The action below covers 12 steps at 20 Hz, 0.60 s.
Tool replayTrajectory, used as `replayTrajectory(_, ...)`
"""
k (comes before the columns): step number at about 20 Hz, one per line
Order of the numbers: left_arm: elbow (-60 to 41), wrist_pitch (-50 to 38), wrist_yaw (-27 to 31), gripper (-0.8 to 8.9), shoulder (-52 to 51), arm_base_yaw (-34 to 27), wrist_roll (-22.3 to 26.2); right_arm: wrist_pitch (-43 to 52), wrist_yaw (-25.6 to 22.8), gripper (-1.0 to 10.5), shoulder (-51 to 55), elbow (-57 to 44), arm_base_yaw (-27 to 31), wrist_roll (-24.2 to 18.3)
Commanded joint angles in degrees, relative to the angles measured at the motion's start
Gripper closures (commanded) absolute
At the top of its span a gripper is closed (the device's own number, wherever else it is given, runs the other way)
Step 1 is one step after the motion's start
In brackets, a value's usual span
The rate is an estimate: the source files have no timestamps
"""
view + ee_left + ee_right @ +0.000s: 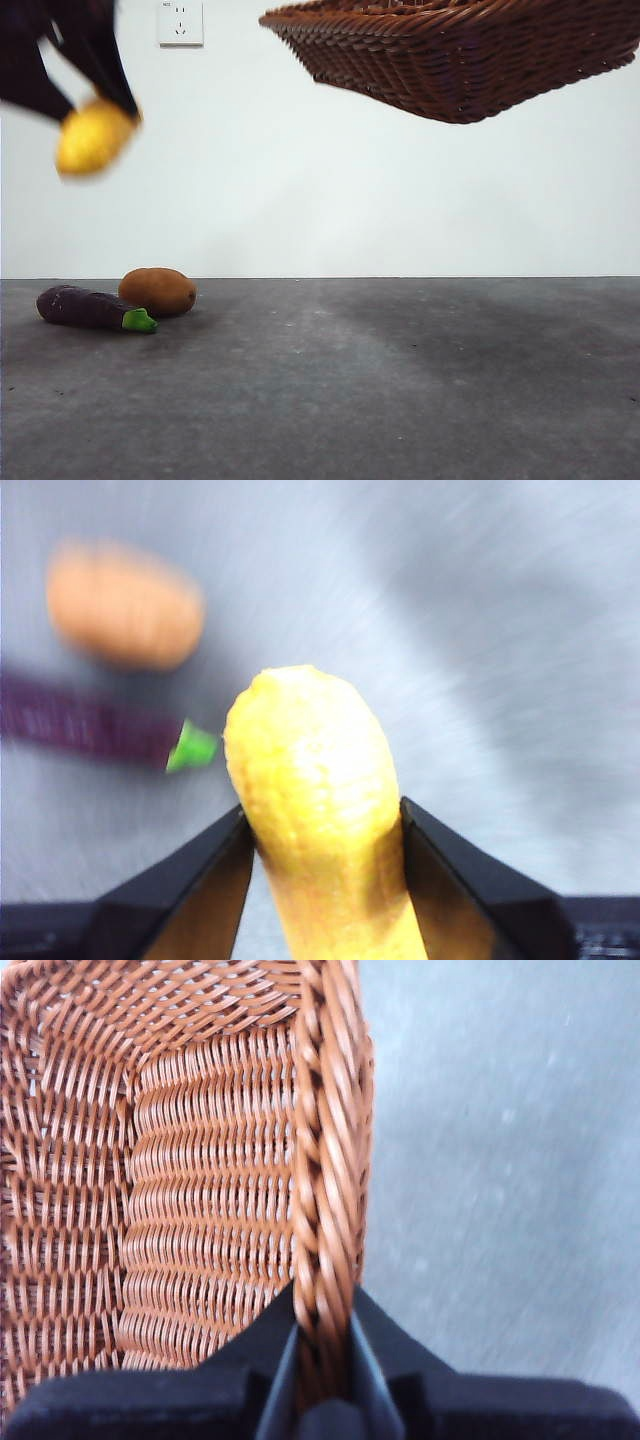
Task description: Help me put the vegetables on the table into the basket
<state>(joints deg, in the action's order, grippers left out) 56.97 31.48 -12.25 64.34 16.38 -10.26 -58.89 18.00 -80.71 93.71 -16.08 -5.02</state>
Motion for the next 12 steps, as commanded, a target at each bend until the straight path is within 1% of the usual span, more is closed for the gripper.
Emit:
replayTrajectory(1,-0.3,1.7,-3.7,8.22,-7.8,0.2,3.4,0.3,0.4,9.6,-2.5,0.2,0.0,0.5)
replayTrajectory(4,-0.3,4.0,-7.9,8.22,-16.2,0.9,3.7,0.3,0.7,9.6,-6.7,0.2,-0.2,1.7)
replayTrajectory(6,-0.3,4.4,-10.4,8.22,-18.7,2.6,3.8,0.7,0.7,9.6,-9.8,0.2,-2.0,2.0)
replayTrajectory(8,-0.3,4.4,-10.7,8.22,-18.9,5.3,4.8,1.2,0.6,9.6,-13.0,0.2,-4.3,2.2)
replayTrajectory(10,-0.3,3.3,-10.7,8.22,-17.2,9.1,5.0,2.1,0.6,9.6,-15.7,0.2,-7.4,2.9)
replayTrajectory(12,-0.3,1.0,-10.4,8.22,-14.6,13.2,6.4,3.5,0.6,9.6,-17.4,0.2,-10.3,3.5)
